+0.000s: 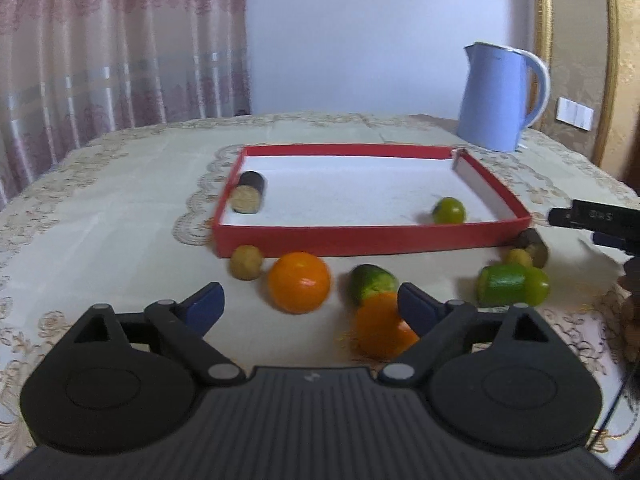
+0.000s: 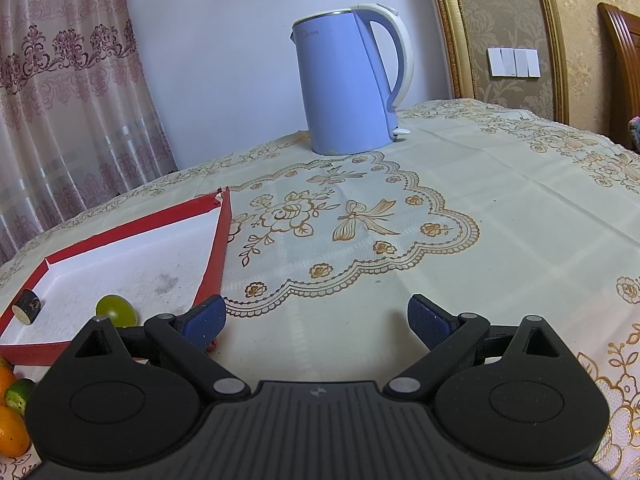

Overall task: Organize fruits
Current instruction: 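Grasp the tangerine in front of the tray with the left tool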

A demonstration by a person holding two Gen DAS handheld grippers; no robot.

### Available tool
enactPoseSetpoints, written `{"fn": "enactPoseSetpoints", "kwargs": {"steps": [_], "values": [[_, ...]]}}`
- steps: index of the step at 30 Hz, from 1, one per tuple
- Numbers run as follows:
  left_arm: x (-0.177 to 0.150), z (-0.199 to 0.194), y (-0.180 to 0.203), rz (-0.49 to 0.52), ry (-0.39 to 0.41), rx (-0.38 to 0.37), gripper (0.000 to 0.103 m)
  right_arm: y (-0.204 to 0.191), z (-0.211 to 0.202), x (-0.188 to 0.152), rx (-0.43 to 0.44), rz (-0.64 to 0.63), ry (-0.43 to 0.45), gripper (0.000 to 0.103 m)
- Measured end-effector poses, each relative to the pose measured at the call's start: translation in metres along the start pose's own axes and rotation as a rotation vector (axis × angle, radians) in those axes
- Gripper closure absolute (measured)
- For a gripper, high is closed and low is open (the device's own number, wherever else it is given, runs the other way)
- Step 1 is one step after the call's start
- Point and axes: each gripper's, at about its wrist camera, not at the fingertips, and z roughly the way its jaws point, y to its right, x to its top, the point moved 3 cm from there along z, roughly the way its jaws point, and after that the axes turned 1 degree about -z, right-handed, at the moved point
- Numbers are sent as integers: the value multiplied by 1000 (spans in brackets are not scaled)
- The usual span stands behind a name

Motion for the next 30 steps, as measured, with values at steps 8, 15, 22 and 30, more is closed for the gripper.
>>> {"fn": "enactPoseSetpoints", "kwargs": {"steps": [8,15,22,30], "values": [[-6,13,16,30,-20,-3,10,0,0,0,0,0,1,5],[-9,18,17,1,-32,-29,23,0,1,-1,-1,-1,0,5],[-15,20,29,24,-51,-53,54,0,1,-1,-1,-1,0,5],[-19,23,32,28,-39,-76,62,1,1,0,0,1,1,5]]}}
